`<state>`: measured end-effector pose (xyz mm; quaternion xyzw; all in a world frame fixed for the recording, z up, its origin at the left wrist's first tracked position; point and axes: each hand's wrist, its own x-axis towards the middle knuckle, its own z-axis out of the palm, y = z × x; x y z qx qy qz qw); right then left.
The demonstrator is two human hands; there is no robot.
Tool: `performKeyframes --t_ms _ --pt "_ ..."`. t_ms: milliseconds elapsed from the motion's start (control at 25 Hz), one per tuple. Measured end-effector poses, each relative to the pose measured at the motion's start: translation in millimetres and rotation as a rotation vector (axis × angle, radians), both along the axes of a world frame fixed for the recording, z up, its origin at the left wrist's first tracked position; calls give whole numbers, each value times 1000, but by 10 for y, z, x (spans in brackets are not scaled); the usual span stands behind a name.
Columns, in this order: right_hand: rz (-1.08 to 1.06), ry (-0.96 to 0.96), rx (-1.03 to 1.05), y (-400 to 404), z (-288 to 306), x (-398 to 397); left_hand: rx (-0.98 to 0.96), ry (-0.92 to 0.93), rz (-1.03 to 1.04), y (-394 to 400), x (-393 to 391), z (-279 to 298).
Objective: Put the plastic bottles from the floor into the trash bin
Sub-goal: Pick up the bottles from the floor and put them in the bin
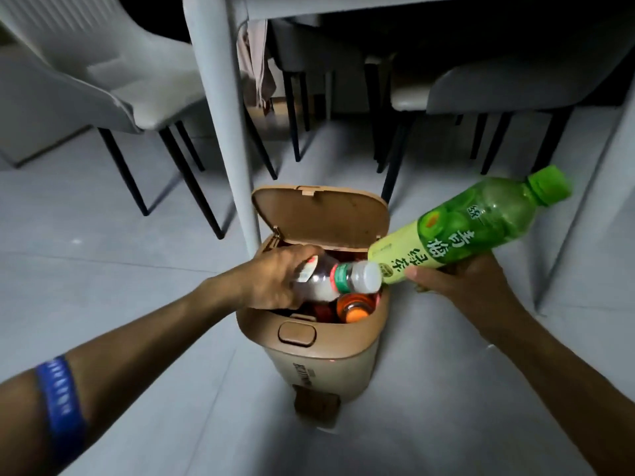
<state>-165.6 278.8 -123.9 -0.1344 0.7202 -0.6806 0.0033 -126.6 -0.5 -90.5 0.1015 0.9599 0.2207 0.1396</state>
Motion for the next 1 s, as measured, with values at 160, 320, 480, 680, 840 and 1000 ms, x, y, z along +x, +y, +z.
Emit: performKeyframes --t_ms 160,320,480,680,840,1000 --pt "111 -41 22 -246 10 19 -99 -81 59 -109 -95 -124" --pt "203 -209 318 -471 -61 -19 -20 37 214 -228 -49 -149" --pt "161 -198 331 -467 4 4 119 38 295 -310 -41 -193" --pt "242 155 579 -555 10 135 224 63 265 -195 -66 -244" --pt "381 368 909 -686 -81 112 177 70 228 -138 -97 -276" --pt "447 576 1122 -1004 -159 44 272 87 330 -198 -136 -269"
